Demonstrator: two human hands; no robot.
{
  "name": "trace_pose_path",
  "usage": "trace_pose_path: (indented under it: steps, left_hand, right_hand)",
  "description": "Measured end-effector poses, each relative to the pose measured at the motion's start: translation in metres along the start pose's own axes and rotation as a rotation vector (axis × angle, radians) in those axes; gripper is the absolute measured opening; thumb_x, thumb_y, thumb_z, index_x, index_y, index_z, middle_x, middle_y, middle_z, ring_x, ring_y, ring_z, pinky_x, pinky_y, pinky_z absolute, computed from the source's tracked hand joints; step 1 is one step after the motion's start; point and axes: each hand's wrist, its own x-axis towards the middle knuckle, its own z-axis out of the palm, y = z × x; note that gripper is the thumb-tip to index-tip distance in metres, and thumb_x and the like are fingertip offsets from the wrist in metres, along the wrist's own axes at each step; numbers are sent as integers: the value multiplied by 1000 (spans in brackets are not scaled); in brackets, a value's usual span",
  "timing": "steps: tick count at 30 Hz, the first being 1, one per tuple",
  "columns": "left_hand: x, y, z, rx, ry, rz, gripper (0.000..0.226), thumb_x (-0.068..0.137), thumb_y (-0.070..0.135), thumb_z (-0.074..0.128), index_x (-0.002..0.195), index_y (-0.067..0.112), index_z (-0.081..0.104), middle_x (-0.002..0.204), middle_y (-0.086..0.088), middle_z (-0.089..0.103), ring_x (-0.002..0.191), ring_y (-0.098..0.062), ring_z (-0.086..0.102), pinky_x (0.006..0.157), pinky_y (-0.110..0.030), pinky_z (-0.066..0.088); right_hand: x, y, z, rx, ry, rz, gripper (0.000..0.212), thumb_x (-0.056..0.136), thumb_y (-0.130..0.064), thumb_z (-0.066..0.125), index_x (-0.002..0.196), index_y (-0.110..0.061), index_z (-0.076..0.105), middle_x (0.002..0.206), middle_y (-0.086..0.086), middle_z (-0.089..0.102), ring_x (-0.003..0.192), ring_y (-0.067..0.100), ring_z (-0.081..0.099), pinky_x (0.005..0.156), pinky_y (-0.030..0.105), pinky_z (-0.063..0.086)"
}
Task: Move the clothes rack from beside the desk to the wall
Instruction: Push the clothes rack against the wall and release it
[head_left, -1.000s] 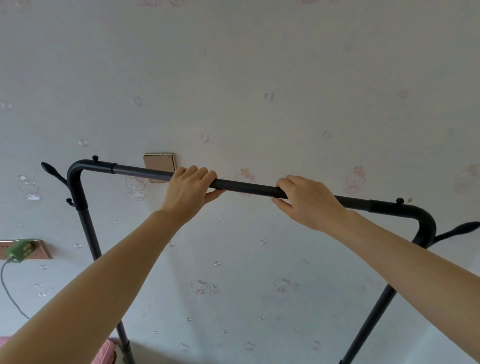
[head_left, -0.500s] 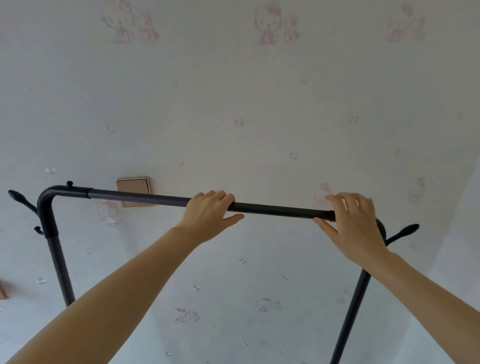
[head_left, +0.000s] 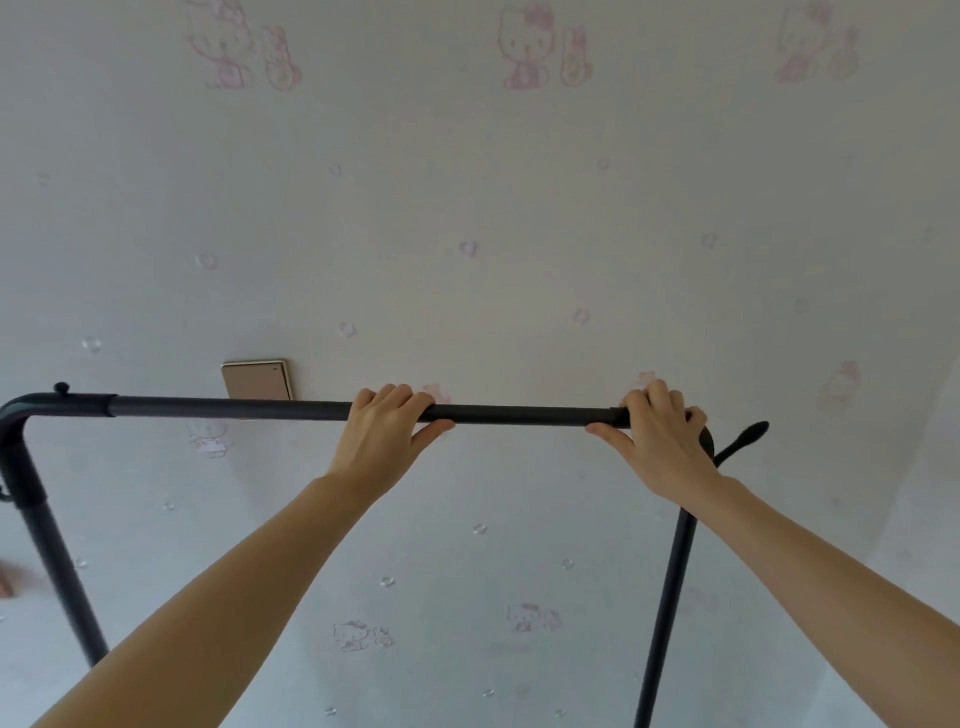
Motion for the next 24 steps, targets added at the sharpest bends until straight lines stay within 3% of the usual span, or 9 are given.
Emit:
trace_pose_path:
  steps: [3,9,24]
  left_hand:
    - [7,-4,2,-14,-11,-5,29,87,39,62,94,12,67,71,-2,61,67,-23,54,69,-37,42]
    - [7,-11,8,-13,7,-21,30,87,37,64,99,10,68,73,-4,62,69,-25,55,72,-39,42]
    - [-21,-13,11,84,92,-89,34,89,43,60,94,10,68,72,-4,63,66,-23,54,69,-36,39]
  right_hand:
    - [6,-1,6,29,31,1,68,79,-71,29,98,-11,55,110,10,45,95,30,43,86,51,35]
    - [13,-5,19,54,103,-12,64,81,-66,39,96,-8,58,100,10,47,90,29,42,82,49,32]
    - [29,-10,48,250,126,-145,58,79,-66,45,92,-11,59,99,6,49,92,27,46,85,50,30]
